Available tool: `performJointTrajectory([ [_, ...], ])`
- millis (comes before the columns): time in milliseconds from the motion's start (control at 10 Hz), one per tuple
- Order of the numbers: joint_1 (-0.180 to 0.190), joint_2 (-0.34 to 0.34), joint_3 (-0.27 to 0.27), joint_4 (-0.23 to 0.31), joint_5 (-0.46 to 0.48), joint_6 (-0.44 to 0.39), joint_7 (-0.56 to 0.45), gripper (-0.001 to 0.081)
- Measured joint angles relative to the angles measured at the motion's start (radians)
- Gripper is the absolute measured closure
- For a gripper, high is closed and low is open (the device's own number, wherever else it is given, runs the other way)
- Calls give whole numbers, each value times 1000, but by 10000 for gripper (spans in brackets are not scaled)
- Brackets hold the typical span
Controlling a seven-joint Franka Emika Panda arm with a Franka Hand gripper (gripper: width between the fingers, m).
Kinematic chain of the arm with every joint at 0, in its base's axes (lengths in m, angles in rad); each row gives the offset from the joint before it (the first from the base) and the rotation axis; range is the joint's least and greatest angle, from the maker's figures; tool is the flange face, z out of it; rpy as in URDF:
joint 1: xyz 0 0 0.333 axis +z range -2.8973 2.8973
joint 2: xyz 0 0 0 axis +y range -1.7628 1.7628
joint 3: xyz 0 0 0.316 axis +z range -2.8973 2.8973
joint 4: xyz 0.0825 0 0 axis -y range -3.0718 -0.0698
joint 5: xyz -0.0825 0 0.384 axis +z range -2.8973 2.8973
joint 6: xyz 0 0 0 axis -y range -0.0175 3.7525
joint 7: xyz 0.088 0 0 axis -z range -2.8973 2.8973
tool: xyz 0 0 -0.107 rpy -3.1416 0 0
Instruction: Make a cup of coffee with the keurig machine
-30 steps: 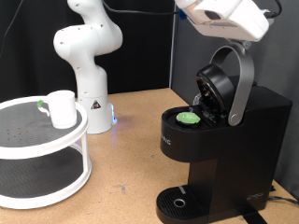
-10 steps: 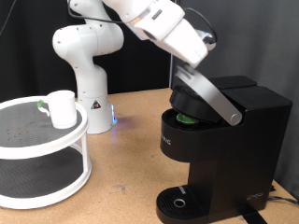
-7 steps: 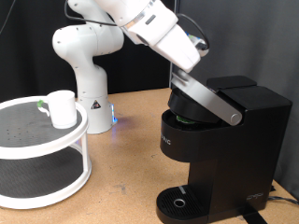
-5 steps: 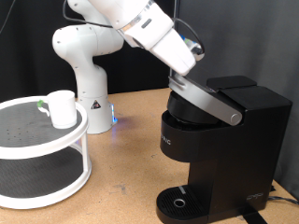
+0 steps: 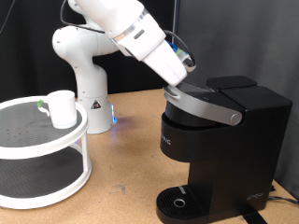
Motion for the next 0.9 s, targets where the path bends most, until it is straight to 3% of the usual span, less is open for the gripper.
performJointTrajectory([
  [900,-3,6,-7,-27,-20,34,-9,805],
])
